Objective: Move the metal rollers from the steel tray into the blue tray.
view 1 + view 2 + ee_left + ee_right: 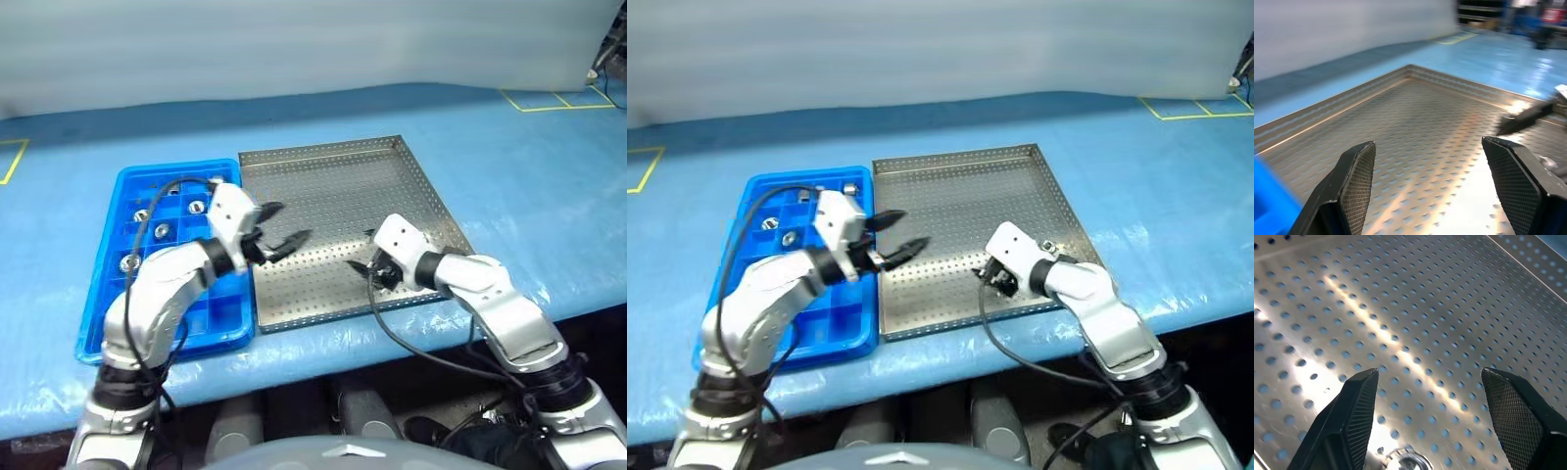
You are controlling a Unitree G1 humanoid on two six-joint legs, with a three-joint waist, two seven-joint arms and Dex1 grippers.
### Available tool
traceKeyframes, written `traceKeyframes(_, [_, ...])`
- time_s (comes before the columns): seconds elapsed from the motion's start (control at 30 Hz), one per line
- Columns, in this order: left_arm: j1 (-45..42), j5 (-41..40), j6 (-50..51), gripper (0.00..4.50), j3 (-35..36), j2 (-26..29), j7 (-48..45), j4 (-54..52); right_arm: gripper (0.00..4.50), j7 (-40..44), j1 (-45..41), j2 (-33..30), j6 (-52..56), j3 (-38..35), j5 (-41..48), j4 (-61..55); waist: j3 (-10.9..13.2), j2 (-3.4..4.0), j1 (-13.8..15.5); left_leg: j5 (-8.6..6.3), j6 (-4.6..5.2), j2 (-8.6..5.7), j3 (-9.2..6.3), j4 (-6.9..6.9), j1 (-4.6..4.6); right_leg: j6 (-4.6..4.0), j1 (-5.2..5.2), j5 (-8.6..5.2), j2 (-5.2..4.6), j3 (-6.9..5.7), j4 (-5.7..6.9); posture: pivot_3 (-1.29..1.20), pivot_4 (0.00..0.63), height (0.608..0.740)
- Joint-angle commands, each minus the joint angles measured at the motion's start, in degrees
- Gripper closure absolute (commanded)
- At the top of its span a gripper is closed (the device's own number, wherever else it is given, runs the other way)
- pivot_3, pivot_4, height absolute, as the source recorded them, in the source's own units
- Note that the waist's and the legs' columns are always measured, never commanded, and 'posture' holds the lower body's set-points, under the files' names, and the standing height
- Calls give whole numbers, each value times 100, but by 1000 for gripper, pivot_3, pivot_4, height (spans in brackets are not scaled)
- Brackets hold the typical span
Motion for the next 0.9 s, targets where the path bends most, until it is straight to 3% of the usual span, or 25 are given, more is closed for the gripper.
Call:
traceKeyframes(0.03, [-350,256,-382,739,-548,44,-406,583,985,-74,154,-156,97,-397,-64,-378,0,1,-88,0,0,1,0,1,0,0,0,0,2,1,1,-199,150,740])
traceKeyframes(0.2, [-849,592,-882,739,-1123,-305,-727,1837,985,-202,528,-241,262,-704,-148,-726,-1,2,-249,-2,3,2,-2,6,-3,1,0,0,5,2,3,-261,150,740])
traceKeyframes(0.47, [-1333,1102,-1441,739,-1426,-941,-710,3371,985,-363,814,-152,441,-782,-138,-1065,-1,1,-608,-10,17,-2,4,30,-11,14,4,6,0,13,0,-326,150,740])
traceKeyframes(0.9, [-1578,1771,-1759,739,-1454,-1479,-477,4656,985,-492,923,-46,479,-750,-147,-1198,0,0,-1135,-11,19,-3,6,28,-9,32,5,15,-1,23,-1,-347,150,740])
